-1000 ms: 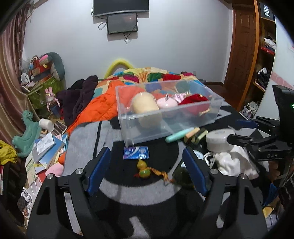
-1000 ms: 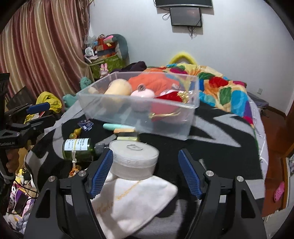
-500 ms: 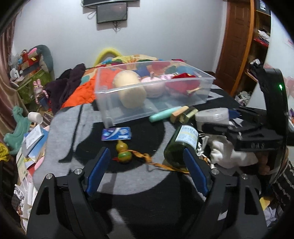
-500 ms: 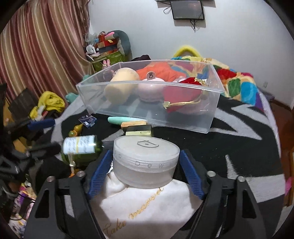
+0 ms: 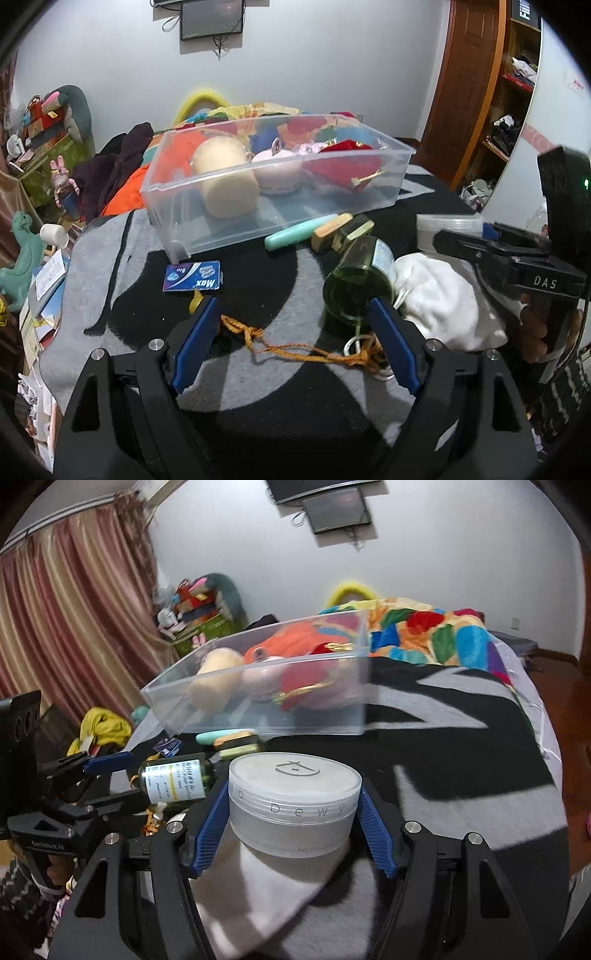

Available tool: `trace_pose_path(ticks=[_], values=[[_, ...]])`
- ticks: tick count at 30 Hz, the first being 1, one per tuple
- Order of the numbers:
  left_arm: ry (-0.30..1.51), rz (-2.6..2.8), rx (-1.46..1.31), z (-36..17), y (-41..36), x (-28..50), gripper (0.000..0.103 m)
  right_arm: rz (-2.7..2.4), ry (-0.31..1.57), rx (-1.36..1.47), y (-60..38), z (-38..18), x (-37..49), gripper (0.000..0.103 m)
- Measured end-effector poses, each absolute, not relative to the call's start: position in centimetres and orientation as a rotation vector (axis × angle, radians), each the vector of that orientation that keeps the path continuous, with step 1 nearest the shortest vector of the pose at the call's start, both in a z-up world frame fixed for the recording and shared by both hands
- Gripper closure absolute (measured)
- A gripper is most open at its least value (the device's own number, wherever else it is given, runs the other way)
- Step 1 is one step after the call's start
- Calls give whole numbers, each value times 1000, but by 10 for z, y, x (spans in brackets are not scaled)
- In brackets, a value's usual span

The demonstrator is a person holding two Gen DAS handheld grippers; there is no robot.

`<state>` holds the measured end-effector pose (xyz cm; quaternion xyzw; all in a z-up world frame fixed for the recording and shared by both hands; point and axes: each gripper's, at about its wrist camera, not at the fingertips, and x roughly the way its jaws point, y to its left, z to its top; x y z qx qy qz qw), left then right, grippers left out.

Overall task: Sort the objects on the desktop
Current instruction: 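Grasp the white round jar with the right gripper while the left reaches the green bottle, then grasp the green glass bottle with the left gripper while the right lifts the white jar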

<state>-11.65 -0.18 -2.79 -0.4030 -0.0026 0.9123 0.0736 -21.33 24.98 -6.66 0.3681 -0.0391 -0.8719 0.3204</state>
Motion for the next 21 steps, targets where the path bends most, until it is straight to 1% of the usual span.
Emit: trace_pose_path(ticks=[2,6,10,16,21], values=[[-4,2751,-1200,-24,-1,-116,20,-2306,-140,965,260,-67,-212,40],[-17,2745,-1204,-20,4,-122,20,-2347,-147,950,269,-69,-210,40],[-18,2736,-1192,-20,12,-129,15,-2412,-113,931,273,-73,-204,40],[-90,2681,-1239,-25,22,-142,15,-2480,-36,917,275,-79,-201,40],[-85,2669,-1207,-16,32,-137,15,-2470,-57,931,280,-88,-206,41]])
